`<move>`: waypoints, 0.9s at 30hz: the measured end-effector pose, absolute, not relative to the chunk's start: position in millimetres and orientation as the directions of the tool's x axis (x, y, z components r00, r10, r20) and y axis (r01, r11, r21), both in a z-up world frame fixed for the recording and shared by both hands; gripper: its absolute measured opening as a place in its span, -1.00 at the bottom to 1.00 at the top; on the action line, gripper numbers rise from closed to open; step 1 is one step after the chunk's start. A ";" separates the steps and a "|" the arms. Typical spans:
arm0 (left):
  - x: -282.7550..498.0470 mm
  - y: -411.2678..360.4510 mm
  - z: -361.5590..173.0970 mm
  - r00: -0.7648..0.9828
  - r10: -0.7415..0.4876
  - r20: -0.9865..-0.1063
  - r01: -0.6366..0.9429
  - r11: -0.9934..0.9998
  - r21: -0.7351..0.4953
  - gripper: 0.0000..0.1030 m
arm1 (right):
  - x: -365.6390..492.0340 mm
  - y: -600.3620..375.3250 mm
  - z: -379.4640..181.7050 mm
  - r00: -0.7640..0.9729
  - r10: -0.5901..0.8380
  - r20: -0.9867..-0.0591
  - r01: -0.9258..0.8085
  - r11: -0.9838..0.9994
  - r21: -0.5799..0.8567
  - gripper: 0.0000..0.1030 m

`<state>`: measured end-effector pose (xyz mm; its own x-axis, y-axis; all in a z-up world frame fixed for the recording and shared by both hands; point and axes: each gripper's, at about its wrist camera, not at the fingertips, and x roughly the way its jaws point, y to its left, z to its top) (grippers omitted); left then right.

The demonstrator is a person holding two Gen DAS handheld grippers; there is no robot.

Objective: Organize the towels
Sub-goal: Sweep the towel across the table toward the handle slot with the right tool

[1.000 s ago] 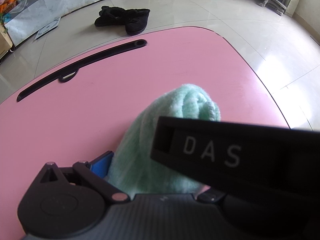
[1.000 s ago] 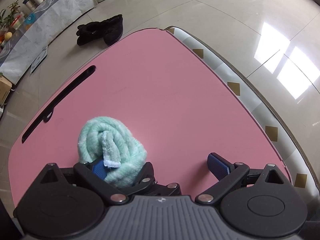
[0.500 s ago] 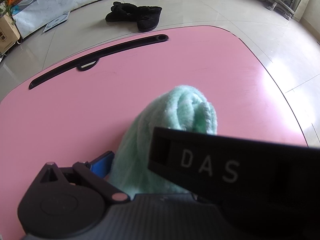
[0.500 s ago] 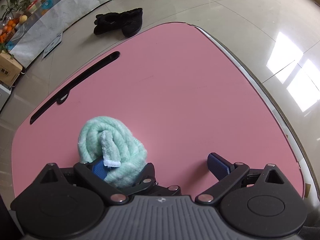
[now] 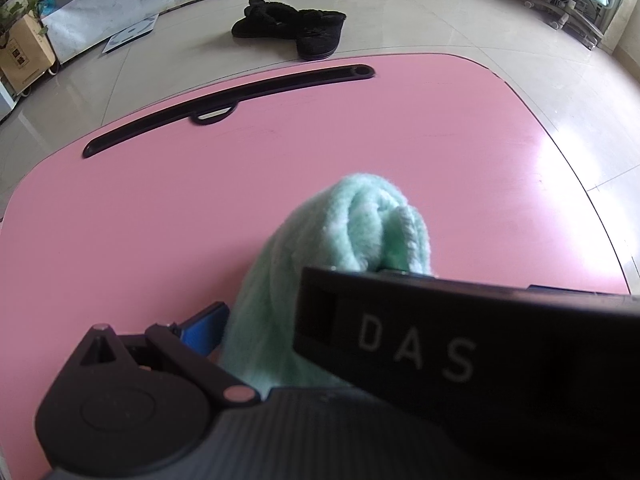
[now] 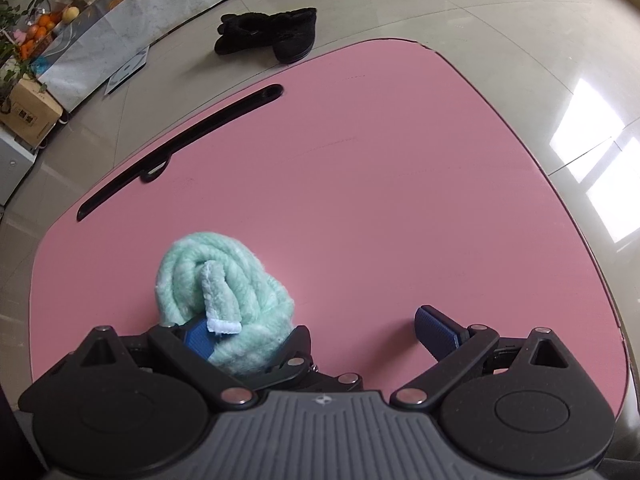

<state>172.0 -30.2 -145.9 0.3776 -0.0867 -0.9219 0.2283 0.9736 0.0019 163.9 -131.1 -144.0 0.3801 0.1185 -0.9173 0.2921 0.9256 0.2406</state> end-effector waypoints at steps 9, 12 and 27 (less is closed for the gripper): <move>169.4 -12.9 -144.7 0.380 -0.075 -0.922 0.200 0.980 0.003 1.00 | 165.0 -114.1 -144.1 0.381 0.138 -0.914 0.238 0.941 0.242 0.92; 168.9 -8.2 -144.6 0.382 -0.073 -0.921 0.194 0.981 0.003 1.00 | 165.5 -109.0 -144.2 0.381 0.142 -0.914 0.227 0.943 0.242 0.92; 165.4 9.7 -143.9 0.389 -0.055 -0.920 0.150 0.989 0.004 1.00 | 164.7 -89.1 -144.9 0.391 0.151 -0.908 0.176 0.956 0.235 0.91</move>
